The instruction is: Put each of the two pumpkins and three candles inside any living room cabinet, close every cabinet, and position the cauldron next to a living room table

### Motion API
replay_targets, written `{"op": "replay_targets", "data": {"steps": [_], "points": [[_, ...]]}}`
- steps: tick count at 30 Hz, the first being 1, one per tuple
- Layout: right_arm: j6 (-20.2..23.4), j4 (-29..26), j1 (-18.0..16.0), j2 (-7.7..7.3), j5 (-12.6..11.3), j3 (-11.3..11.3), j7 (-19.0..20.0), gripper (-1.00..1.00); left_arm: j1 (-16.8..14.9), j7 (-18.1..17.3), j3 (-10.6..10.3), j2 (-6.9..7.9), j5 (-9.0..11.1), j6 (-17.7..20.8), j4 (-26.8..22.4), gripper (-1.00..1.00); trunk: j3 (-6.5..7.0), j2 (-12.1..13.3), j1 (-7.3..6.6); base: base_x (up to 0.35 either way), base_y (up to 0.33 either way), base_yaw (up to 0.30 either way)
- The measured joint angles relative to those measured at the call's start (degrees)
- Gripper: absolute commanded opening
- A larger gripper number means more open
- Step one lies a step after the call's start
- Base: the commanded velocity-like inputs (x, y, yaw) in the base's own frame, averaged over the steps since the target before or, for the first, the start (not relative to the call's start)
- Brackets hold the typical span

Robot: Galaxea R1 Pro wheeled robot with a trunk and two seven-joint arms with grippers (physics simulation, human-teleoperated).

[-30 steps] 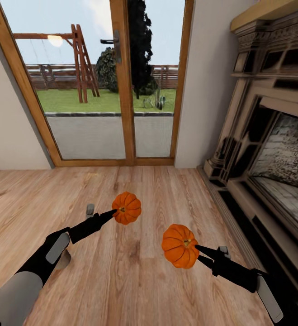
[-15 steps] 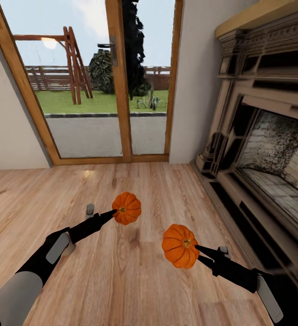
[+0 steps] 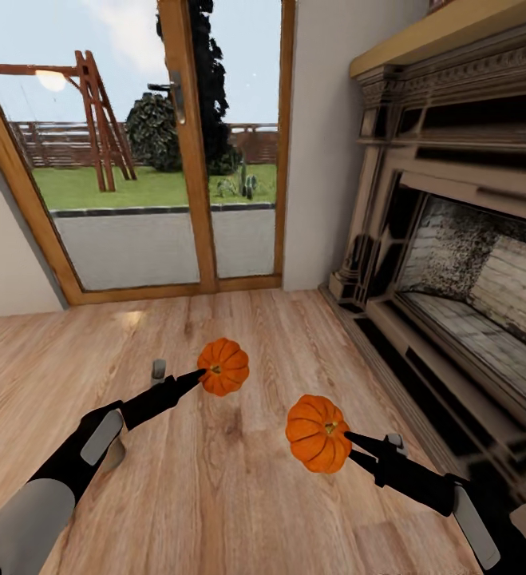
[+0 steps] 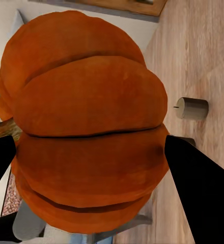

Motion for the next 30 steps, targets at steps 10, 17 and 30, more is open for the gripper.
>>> {"op": "replay_targets", "data": {"steps": [10, 17, 30], "points": [[0.14, -0.02, 0.00, 0.00, -0.09, 0.00, 0.00, -1.00, 0.08, -0.01, 0.00, 0.36, 0.09, 0.04, -0.18, -1.00, 1.75, 0.06, -0.13, 0.001, 0.004, -0.205], [0.15, 0.04, -0.01, 0.00, -0.07, -0.04, 0.00, -1.00, 0.09, 0.00, 0.00, 0.38, 0.08, 0.05, -0.19, -1.00, 3.63, 0.16, -0.31, 0.000, 0.000, -0.134], [0.13, 0.06, -0.01, 0.01, -0.05, 0.01, -0.43, -1.00, 0.10, 0.07, 0.02, 0.39, 0.03, -0.03, 0.04, -1.00, 6.56, 0.33, -0.65, 0.000, 0.000, -0.010]]}}
